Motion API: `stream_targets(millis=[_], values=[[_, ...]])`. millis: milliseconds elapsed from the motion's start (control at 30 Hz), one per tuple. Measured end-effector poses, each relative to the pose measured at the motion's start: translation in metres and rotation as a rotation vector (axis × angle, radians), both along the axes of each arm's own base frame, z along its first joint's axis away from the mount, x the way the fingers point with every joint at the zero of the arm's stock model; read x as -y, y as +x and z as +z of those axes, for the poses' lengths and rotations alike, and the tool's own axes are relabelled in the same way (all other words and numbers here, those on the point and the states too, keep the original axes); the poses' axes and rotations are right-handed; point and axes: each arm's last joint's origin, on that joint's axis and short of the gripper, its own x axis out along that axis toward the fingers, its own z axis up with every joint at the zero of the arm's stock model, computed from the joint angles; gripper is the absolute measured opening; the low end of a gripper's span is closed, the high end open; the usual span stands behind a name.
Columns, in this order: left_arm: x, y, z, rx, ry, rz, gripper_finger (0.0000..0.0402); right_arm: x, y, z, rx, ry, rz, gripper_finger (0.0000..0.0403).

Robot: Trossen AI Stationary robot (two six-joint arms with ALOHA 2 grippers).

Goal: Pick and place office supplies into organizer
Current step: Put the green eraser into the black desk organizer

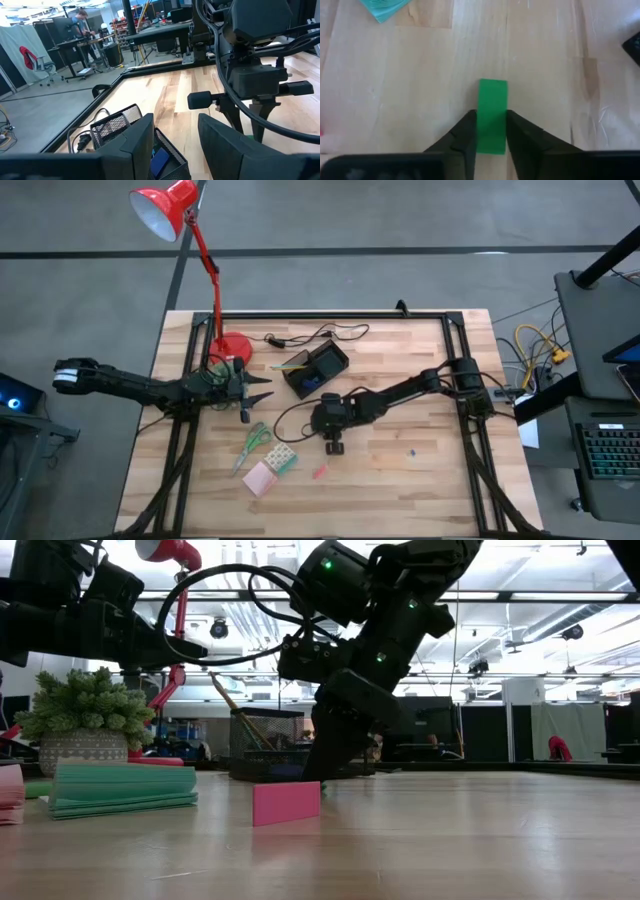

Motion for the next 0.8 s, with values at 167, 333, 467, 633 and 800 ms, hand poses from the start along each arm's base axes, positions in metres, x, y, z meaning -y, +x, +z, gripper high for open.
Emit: stream_targets(millis=[167,333,467,633,800], values=[[0.0000,0.0000,0.0000,0.000,0.000,0.000,0.0142,0.0064,-0.0007,-0.0008,-0.018,-0.007,0.011,0.0051],[0.0000,0.0000,0.0000,0.000,0.000,0.000,0.0142,0.0078,-0.0009,-0.0008,-0.021,-0.013,0.022,0.0043],[0.0000,0.0000,0.0000,0.000,0.000,0.000,0.0142,0.0076,-0.0009,-0.0007,-0.023,0.001,0.032,0.0043],[0.0000,0.0000,0.0000,0.000,0.000,0.000,0.0142,0.0073,0.0017,0.0032,-0.018,0.018,0.040,0.0043],[0.0000,0.0000,0.0000,0.000,0.000,0.000,0.0142,0.0070,0.0043,0.0069,-0.017,0.019,0.042,0.0043]])
